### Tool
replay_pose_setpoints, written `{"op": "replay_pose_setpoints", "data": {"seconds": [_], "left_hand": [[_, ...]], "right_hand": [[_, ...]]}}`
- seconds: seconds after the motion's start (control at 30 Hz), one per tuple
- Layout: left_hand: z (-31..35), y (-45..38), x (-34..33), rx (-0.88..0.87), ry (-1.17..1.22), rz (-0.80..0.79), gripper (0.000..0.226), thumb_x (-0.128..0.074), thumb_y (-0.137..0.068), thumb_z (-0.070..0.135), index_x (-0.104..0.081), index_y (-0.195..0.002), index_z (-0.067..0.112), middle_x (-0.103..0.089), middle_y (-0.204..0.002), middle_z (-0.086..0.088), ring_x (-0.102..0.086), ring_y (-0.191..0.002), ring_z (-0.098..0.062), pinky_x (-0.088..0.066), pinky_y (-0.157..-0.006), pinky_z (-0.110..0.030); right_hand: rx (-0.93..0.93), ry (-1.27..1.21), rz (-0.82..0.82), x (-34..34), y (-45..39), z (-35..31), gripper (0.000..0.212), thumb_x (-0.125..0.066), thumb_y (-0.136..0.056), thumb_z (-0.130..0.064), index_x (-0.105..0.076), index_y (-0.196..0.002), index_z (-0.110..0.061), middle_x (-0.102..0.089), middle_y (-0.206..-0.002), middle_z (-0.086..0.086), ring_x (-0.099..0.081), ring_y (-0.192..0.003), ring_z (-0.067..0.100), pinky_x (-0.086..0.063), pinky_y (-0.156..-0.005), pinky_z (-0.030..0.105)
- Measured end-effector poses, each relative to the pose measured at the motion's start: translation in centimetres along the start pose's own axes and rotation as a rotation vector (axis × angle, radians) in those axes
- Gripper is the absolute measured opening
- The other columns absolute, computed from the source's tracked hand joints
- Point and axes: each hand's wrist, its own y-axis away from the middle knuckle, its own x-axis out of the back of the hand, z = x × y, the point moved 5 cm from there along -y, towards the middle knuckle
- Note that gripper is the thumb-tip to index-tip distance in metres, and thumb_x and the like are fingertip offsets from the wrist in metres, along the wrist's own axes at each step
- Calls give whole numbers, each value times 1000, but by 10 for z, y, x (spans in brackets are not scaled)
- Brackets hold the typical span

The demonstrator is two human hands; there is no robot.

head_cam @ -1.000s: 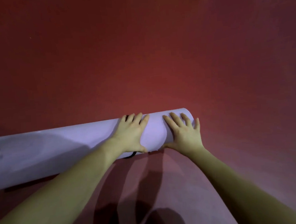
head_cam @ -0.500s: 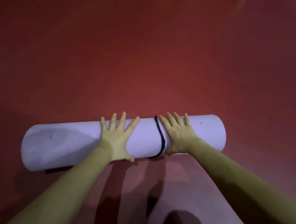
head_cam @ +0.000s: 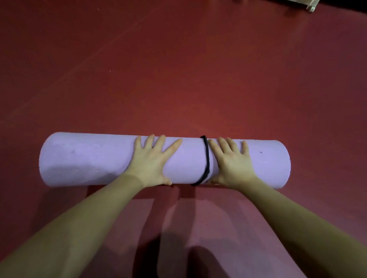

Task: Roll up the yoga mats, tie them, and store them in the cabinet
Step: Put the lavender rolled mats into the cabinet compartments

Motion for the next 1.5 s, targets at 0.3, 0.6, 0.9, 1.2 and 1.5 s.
{"op": "replay_pose_setpoints", "data": {"seconds": [0.3,0.6,0.9,1.2,1.5], "left_hand": [[-48,-5,240,8,11,40,123,-73,-55,70,-4,-151,36,-27,-152,-13,-29,-134,-40,-20,-104,-59],[-113,2,511,8,41,80,123,-72,-56,71,0,-151,38,-24,-153,-12,-26,-136,-40,-19,-105,-59],[-157,-6,696,-79,-18,118,121,-67,-61,73,9,-149,38,-16,-153,-9,-22,-134,-35,-17,-107,-57],[-155,-85,758,-143,-50,202,120,-66,-62,73,8,-149,38,-15,-153,-9,-20,-135,-35,-14,-107,-58],[-142,-270,797,-138,-114,212,119,-66,-63,72,9,-149,37,-15,-153,-10,-20,-136,-35,-11,-107,-60]], "right_hand": [[-49,-62,84,243,1,27,122,-86,-32,-62,-49,-138,-13,-55,-130,18,-53,-119,39,-31,-95,70],[-56,-16,110,523,-1,46,128,-86,-28,-63,-47,-139,-14,-54,-131,18,-52,-120,39,-31,-94,70],[-105,-10,168,707,2,60,127,-82,-45,-64,-25,-151,-25,-35,-148,8,-31,-137,30,-18,-106,62],[-117,70,248,755,-37,130,130,-77,-34,-74,-41,-142,-10,-53,-130,11,-51,-117,36,-33,-98,69],[-168,25,207,759,-166,270,128,-65,-49,-82,-23,-151,-18,-35,-148,14,-33,-136,35,-28,-105,58]]}}
